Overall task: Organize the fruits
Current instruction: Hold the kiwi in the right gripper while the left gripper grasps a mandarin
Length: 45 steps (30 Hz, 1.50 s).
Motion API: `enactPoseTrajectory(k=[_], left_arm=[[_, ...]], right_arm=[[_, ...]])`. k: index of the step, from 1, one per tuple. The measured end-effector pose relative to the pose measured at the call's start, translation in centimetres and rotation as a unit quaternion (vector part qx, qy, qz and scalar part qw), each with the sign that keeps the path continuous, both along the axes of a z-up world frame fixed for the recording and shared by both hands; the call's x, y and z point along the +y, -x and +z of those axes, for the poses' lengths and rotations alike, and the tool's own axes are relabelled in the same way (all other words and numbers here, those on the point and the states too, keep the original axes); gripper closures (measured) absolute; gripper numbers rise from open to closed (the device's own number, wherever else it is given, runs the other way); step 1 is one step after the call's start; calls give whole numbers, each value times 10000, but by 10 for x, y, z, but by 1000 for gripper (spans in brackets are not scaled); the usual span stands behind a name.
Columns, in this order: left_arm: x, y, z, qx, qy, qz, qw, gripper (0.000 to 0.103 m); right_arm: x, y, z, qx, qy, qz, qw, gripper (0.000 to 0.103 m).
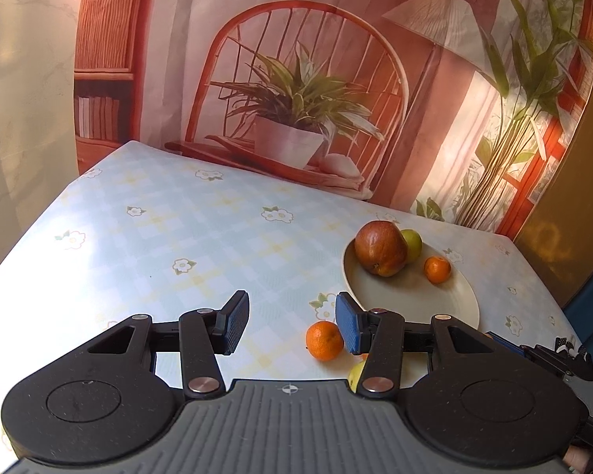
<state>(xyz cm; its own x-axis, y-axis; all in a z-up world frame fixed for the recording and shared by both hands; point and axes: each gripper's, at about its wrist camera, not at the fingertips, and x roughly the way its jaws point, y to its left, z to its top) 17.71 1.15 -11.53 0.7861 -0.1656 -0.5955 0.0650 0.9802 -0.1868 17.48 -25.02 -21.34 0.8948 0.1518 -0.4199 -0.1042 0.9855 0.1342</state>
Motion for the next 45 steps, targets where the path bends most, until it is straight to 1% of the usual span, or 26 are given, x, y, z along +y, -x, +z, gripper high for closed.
enactPoseTrajectory(k=[7, 10, 12, 15, 20, 23, 28, 32, 34, 35, 36, 40, 43, 45], left_arm=[[-13, -20, -15, 278, -64, -286, 9992, 52], [-20, -29, -24, 391, -141, -544, 9977, 52], [-22, -35, -28, 494, -94, -696, 9963, 52], [-23, -46, -36, 682, -29, -738, 9949, 52], [-26, -60, -51, 929, -57, -789, 9925, 52], [-29, -65, -57, 1043, -28, -854, 9909, 52], [-35, -69, -64, 1103, -164, -927, 9894, 52], [-35, -71, -67, 1138, -200, -941, 9888, 53], [-35, -72, -67, 1148, -209, -942, 9887, 59], [-35, -72, -68, 1166, -217, -946, 9884, 65], [-35, -73, -68, 1174, -208, -951, 9883, 68], [-35, -72, -68, 1159, -205, -965, 9883, 68], [-36, -71, -68, 1113, -327, -916, 9890, 68], [-35, -69, -67, 1102, -303, -914, 9892, 68]], right_arm=[[-3, 2, -5, 1, -100, -30, 9999, 80], [-5, 4, -5, -57, -143, -110, 9998, 80], [-7, 4, -6, -35, -216, -152, 9996, 80], [-9, 5, -6, -42, -250, -183, 9995, 80], [-10, 4, -6, -22, -283, -132, 9995, 80], [-13, 4, -6, -14, -393, -133, 9991, 80], [-20, 3, -7, -19, -592, -186, 9981, 80], [-22, 3, -8, 7, -619, -173, 9979, 80], [-20, 2, -8, 53, -592, -146, 9981, 78], [-20, 1, -9, 79, -578, -129, 9982, 77], [-18, -1, -9, 145, -551, -102, 9983, 77], [-13, -6, -11, 318, -468, -27, 9984, 77], [-10, -11, -13, 497, -393, 12, 9980, 77], [-7, -14, -15, 598, -334, 32, 9976, 78]])
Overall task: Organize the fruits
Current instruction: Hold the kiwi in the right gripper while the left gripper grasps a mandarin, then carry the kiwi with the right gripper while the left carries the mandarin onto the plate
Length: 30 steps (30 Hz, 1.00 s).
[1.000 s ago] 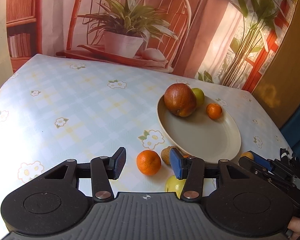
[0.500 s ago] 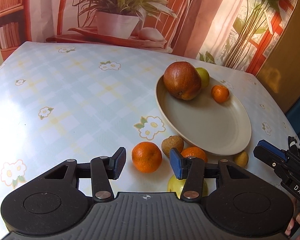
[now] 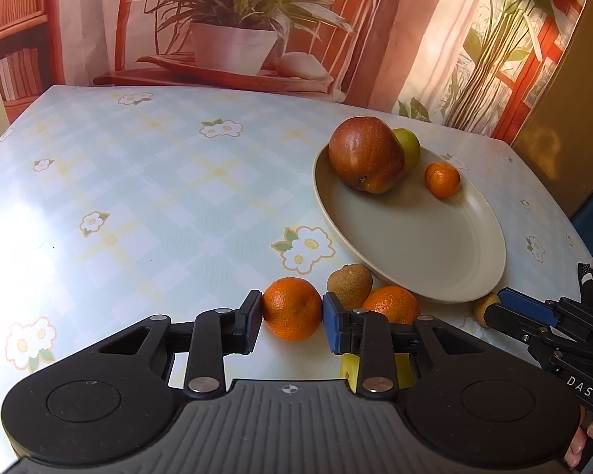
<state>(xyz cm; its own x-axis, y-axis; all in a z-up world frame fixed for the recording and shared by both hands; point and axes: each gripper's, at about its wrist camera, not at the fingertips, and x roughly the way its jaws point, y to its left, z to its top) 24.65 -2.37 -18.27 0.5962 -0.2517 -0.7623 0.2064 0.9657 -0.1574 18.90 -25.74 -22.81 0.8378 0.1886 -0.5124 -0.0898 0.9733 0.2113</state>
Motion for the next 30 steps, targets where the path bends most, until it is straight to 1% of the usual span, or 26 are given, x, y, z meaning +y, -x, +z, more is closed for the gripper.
enactPoseTrajectory(k=[4, 10, 14, 18, 23, 27, 30], left_arm=[[1, 3, 3, -92, -18, 8, 10000, 69], [3, 6, 13, -229, -7, 62, 9997, 69], [2, 9, 24, -370, -26, -13, 9993, 69], [-3, 13, 40, -624, -81, -183, 9978, 69], [-16, 9, 58, -872, -85, -405, 9953, 68], [-32, -4, 64, -1009, -178, -553, 9932, 68], [-46, -19, 62, -966, -209, -628, 9931, 68]], right_arm=[[3, -4, -3, 155, 107, 14, 9998, 80], [5, -5, -3, 164, 138, 30, 9998, 80], [1, -1, -1, 41, 20, 55, 10000, 80], [-5, 8, 5, -68, -49, 29, 10000, 80], [-17, 12, 25, -253, -14, 13, 9997, 80], [-31, -6, 43, -346, 13, -63, 9994, 80], [-36, -29, 49, -293, 324, -70, 9990, 80]])
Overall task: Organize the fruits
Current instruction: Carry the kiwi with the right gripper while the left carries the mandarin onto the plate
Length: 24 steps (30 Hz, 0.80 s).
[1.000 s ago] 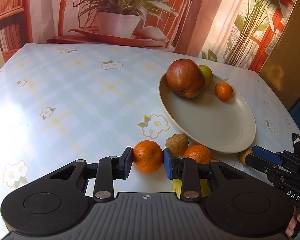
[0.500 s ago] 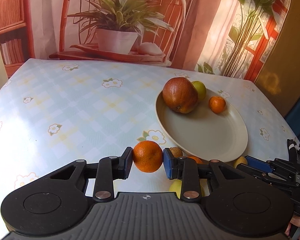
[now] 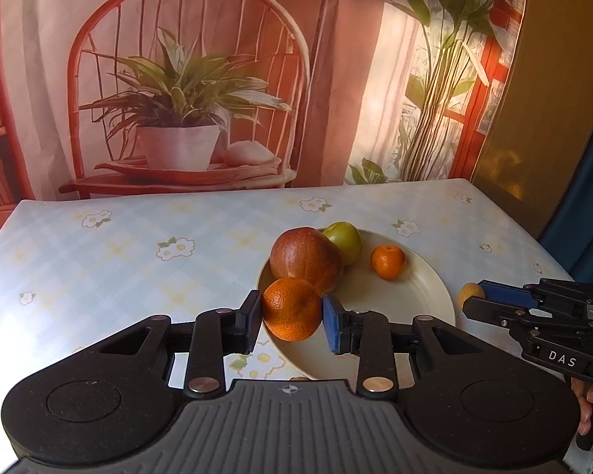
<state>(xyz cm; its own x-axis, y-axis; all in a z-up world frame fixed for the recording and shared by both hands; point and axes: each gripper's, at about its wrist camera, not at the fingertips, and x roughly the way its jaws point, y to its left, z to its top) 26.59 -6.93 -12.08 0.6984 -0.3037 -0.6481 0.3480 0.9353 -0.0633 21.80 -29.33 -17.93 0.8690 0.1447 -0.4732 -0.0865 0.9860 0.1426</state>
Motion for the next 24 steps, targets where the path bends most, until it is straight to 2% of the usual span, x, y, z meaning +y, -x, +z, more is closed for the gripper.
enactPoseTrajectory(k=[4, 8, 11, 16, 24], left_arm=[[-14, -24, -15, 207, -193, -40, 9996, 68], [-26, -43, -33, 383, -522, -121, 9978, 68], [-29, -51, -44, 492, -625, -160, 9967, 68], [-33, -55, -54, 543, -726, -283, 9955, 68], [-39, -61, -60, 462, -876, -363, 9944, 68]], right_arm=[[-3, -38, -5, 274, 326, 24, 9991, 80], [-3, -64, -14, 546, 490, 35, 9973, 80], [-3, -78, -22, 747, 619, 24, 9953, 80], [0, -91, -30, 818, 771, 122, 9936, 80], [-2, -96, -34, 744, 744, 117, 9944, 80]])
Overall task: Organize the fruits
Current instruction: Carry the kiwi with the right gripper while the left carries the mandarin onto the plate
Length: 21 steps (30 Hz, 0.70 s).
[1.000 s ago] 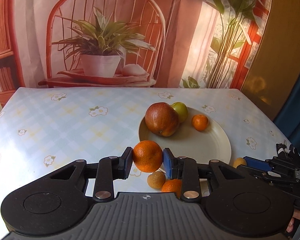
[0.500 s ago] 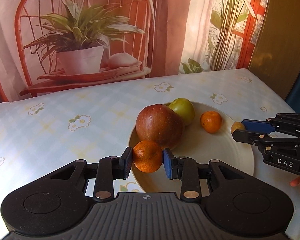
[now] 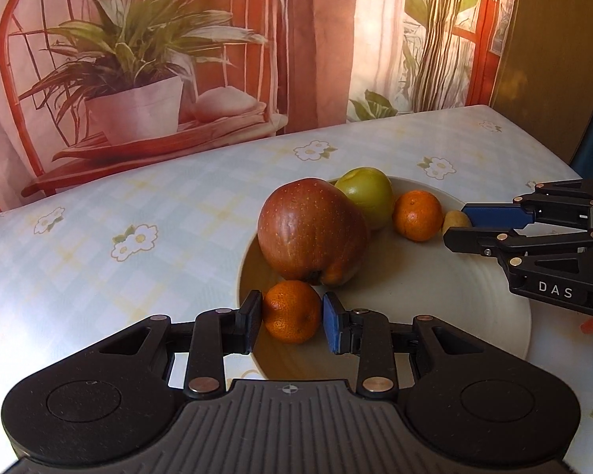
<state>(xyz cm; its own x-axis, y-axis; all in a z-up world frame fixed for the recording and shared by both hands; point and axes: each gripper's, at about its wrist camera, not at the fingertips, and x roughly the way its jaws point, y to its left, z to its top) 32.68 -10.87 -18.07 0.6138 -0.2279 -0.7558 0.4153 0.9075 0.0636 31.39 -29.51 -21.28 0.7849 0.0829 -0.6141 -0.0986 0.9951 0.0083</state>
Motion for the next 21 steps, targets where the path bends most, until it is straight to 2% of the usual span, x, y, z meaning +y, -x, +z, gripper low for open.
enactPoseTrajectory(k=[9, 15, 18, 21], left_arm=[[-1, 0, 2, -29, 34, 121, 9999, 67], [9, 14, 20, -75, 433, 276, 9987, 67], [14, 27, 32, -225, 504, 391, 9977, 62], [23, 41, 45, -313, 649, 451, 9964, 61]], right_arm=[[-3, 6, 3, -56, -167, -34, 9998, 78], [-6, 21, 17, -228, -368, -159, 9989, 76], [-8, 37, 27, -384, -612, -267, 9970, 76], [-8, 55, 36, -540, -867, -327, 9942, 74]])
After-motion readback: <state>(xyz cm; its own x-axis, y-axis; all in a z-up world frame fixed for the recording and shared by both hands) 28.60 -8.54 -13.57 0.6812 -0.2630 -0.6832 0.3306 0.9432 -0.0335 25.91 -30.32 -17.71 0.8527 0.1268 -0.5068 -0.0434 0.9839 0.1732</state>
